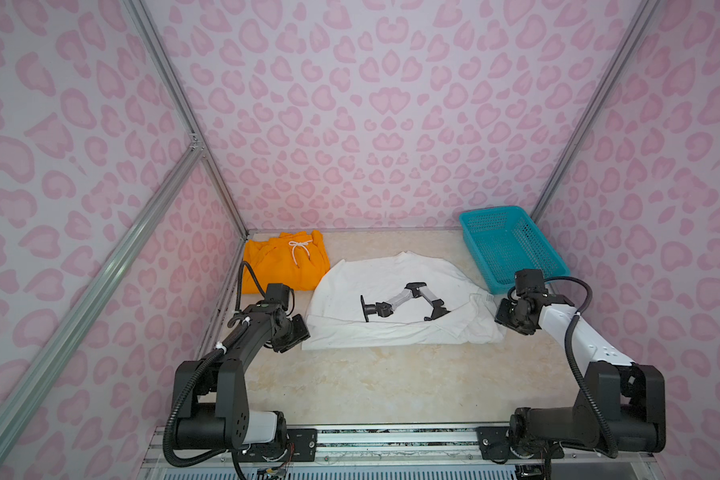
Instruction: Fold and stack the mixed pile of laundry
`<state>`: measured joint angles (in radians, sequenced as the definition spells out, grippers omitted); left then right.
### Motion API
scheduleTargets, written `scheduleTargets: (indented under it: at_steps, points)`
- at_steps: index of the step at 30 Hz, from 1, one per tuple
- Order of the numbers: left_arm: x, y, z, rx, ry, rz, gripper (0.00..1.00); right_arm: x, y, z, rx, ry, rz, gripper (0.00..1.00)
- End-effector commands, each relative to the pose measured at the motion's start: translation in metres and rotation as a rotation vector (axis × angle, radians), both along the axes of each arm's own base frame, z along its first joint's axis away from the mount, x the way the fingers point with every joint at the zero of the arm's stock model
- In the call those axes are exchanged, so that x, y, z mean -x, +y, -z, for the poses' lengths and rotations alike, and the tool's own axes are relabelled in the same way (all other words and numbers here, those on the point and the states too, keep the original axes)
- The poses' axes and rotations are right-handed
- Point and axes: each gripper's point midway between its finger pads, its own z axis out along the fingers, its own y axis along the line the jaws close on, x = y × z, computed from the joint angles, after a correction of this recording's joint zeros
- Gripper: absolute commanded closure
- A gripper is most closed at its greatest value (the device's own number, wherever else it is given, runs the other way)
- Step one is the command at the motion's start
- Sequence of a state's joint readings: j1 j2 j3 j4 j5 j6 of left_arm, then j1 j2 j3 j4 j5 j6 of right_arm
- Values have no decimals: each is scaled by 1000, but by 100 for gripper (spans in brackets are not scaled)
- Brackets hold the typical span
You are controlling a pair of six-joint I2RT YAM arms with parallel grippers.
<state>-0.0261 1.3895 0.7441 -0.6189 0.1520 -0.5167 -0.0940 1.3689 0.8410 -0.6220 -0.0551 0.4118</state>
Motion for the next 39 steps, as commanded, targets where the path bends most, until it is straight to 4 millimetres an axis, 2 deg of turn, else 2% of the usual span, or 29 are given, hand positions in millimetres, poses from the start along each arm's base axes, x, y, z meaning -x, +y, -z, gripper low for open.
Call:
scheduleTargets:
  at_steps: [1, 6, 8, 9, 11, 14, 15, 17, 18, 22, 24, 28, 31, 35, 39]
  points:
    - [-8, -6, 5, 44, -51, -18, 51, 6, 6, 17, -78, 15, 32, 51]
    - [-28, -9, 5, 55, -84, -7, 54, 7, 21, 36, -174, 30, 37, 51]
    - [-34, -12, 10, 68, -73, -2, 62, 8, 20, 43, -173, 43, 44, 51]
    - [-34, -14, 12, 81, -63, 2, 70, 9, 19, 45, -169, 51, 46, 52]
    - [-32, -18, 17, 109, -37, 2, 84, 12, 16, 50, -160, 68, 54, 56]
    - [-22, -17, 20, 105, -15, -10, 96, 16, 9, 50, -153, 69, 83, 75]
    - [-18, -15, 19, 96, -11, -15, 97, 17, 5, 49, -148, 62, 95, 81]
    - [-3, -10, 17, 69, 14, -23, 97, 21, -5, 41, -130, 40, 130, 94]
    - [4, -9, 15, 60, 25, -26, 97, 22, -10, 36, -118, 27, 144, 97]
    - [30, -5, 1, 43, 33, -61, 97, 29, -32, 6, -14, -37, 195, 100]
    - [34, -5, -12, 52, 6, -76, 97, 31, -39, -10, 27, -68, 210, 100]
    - [40, 7, -36, -8, -27, -116, 97, 37, -47, -33, 78, -114, 248, 100]
    - [51, 6, -40, -2, -6, -115, 97, 47, -51, -28, 100, -121, 273, 99]
    - [69, -12, -27, 99, 58, -113, 96, 63, -41, -13, 43, -85, 294, 91]
    - [73, -18, -25, 98, 66, -106, 80, 66, -28, -10, -30, -111, 294, 83]
